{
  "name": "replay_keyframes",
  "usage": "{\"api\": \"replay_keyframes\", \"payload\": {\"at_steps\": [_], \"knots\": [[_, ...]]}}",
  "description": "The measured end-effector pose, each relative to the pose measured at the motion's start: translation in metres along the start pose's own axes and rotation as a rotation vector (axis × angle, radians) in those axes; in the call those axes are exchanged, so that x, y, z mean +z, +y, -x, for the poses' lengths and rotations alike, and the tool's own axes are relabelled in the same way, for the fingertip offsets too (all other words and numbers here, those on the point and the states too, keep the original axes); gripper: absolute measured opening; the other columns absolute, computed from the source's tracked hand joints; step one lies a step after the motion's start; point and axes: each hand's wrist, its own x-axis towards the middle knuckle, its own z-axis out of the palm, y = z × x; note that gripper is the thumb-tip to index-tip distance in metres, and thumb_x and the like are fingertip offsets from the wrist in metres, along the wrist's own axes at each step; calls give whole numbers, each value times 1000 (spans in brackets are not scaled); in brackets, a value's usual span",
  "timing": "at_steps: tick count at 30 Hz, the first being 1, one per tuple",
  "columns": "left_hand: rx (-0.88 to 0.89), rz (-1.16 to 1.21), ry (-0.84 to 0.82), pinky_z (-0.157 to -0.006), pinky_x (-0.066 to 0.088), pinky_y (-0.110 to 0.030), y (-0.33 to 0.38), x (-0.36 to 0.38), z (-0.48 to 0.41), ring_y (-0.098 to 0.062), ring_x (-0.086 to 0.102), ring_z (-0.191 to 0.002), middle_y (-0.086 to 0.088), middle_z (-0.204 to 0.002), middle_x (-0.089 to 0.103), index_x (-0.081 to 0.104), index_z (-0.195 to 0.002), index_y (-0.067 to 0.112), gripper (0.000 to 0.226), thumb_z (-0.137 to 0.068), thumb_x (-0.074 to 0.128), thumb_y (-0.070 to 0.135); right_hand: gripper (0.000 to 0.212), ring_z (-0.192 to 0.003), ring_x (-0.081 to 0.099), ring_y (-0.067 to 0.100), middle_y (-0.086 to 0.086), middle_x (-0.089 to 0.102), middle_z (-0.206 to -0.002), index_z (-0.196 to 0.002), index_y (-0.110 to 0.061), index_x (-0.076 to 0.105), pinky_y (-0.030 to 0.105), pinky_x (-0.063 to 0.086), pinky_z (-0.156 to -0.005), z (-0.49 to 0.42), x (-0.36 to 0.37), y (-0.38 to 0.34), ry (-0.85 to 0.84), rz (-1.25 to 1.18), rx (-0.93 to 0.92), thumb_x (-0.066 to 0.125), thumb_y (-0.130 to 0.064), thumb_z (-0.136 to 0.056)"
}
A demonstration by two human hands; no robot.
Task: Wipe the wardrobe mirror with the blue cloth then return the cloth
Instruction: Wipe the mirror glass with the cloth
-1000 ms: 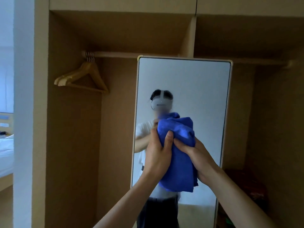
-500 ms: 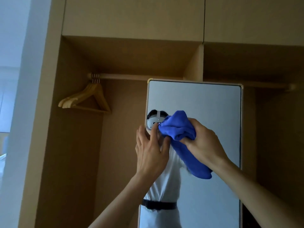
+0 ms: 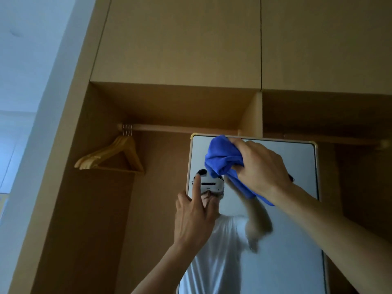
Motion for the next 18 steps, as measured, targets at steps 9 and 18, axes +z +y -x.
{"api": "replay_keyframes", "payload": {"at_steps": [9,18], "knots": [[11,-46,35,-78,43,-29,-11,10,3,-17,39,-92,1,-104,36,-14,-155,51,84,-97,46,61,61,-100,60,23,-1,66,-112,-143,-24,42,38,52,-74,-56,13,-15,121,146,-228,68,-34,-89],[40,-16,31,-72,39,-15,-22,11,8,-4,39,-89,3,-103,47,-13,-155,54,89,-97,55,53,50,-102,55,25,0,64,-113,-136,-22,50,39,47,-78,-70,27,-19,118,152,-297,67,-28,-89]]}}
